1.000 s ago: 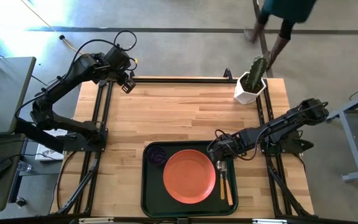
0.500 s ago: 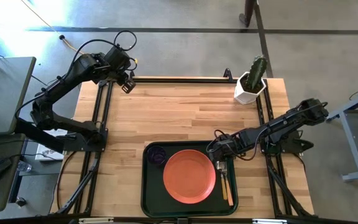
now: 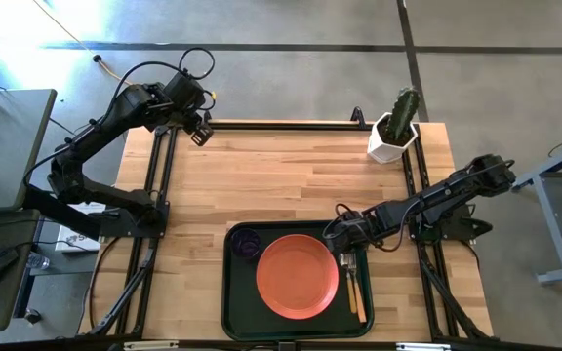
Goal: Pick and place plate/cup/fork/spoon on tray
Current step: Adjust the yellow spoon on the black tray
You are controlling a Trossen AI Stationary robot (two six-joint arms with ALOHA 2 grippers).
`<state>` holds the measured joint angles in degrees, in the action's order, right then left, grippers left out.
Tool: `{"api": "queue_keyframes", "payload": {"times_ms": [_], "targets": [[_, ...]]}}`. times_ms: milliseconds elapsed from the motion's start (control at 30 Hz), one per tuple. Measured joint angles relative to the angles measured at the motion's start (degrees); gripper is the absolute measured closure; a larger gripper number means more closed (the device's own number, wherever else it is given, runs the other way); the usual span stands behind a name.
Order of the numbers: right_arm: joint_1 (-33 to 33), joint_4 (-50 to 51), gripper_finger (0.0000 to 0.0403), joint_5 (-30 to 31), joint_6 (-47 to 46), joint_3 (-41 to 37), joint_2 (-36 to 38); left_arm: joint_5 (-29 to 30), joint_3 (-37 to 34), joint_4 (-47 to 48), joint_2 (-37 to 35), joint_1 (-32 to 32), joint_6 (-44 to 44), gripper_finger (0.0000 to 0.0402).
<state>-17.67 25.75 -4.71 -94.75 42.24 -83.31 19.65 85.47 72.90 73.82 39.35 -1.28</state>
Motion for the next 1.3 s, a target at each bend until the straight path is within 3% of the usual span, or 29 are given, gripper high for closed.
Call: {"api": "queue_keyframes", "payload": {"times_ms": [567, 1300], "targets": [[0.0, 5.1, 0.0300, 0.0, -2.9, 0.0, 0.0, 0.0, 0.0, 0.0, 0.0, 0.0, 0.0, 0.0330], [-0.1, 2.4, 0.0300, -0.3, -4.5, 0.1, -2.1, 0.0, 0.0, -0.1, 0.0, 0.0, 1.9, 0.0330]]}}
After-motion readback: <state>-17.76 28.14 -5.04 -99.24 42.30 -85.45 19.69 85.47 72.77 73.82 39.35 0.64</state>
